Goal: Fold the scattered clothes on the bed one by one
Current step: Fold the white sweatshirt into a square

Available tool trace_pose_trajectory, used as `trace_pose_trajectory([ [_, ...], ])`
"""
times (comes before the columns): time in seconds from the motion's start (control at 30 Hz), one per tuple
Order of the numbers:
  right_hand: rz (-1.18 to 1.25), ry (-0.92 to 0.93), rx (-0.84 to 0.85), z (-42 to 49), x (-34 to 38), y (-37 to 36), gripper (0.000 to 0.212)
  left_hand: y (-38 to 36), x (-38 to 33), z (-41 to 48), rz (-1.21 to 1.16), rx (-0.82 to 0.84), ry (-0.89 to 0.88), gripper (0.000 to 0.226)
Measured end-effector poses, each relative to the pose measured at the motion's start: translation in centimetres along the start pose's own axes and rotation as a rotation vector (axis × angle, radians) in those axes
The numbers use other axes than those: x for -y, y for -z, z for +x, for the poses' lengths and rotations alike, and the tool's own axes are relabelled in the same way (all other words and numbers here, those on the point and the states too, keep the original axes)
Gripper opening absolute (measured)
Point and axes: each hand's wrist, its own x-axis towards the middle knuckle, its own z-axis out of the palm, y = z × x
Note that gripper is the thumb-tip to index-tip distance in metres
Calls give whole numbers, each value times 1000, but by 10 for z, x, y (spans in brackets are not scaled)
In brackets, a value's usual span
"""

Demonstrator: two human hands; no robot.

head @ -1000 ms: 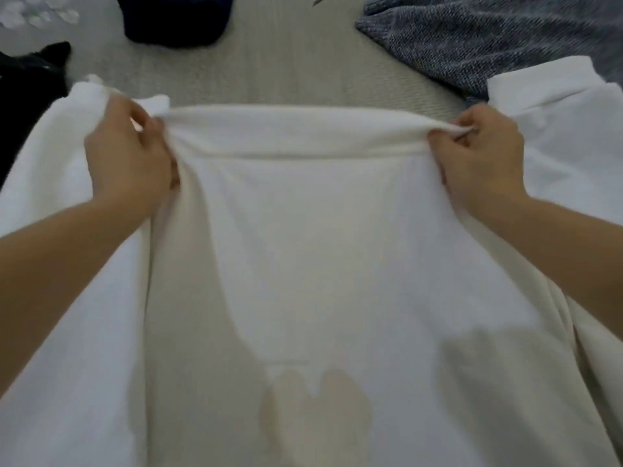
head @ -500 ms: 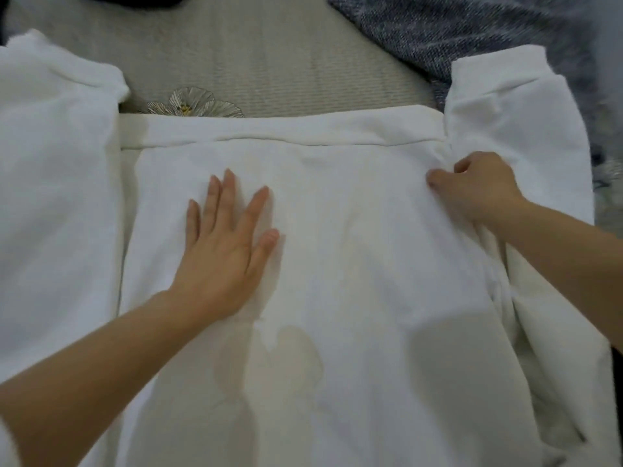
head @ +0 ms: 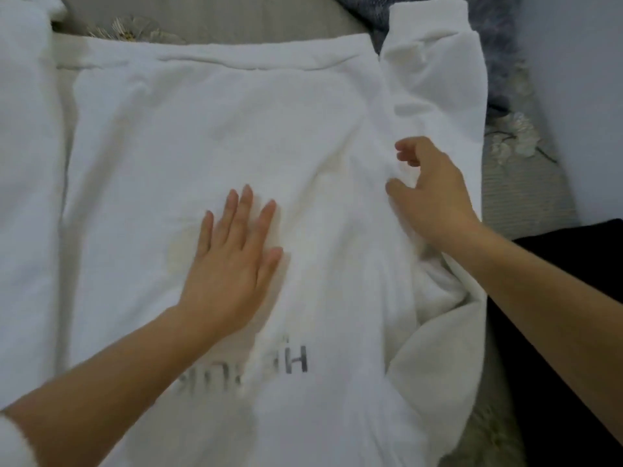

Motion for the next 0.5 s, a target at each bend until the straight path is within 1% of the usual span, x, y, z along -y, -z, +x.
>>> trace_pose_trajectory([
  [0.07,-200,16,-81,-36,-25,15,49,-25,-33,-50,-10,55,-98,60],
  [0.13,-302,-120,-117,-56,-46,26,58,-48,-66,-86,-19,134,-147,60],
  [0.2,-362,-265,-47,-61,-61,28,68,-62,-95,-103,-2,165,-136,62],
  [0.23,-409,-281,14,-62,-66,27,65,-65,-106,-106,-1,182,-107,62],
  [0.27,-448,-259,59,-62,-69,25,55,-66,-114,-106,-8,200,-77,63],
  [0.3,-449,-218,76,-61,-70,24,42,-66,-121,-105,-10,206,-55,63],
  [0.33,-395,-187,60,-60,-68,24,33,-64,-126,-105,-8,217,-46,64],
  [0.37,-298,-184,6,-60,-63,28,28,-64,-128,-105,-5,206,-56,65],
  [0.4,-178,-205,-93,-62,-56,36,26,-65,-128,-104,-10,206,-71,66],
  [0.43,-64,-246,-218,-65,-51,46,25,-65,-127,-104,-20,245,-77,69],
  [0.5,134,-317,-521,-79,-45,72,26,-60,-125,-104,24,290,-103,76],
])
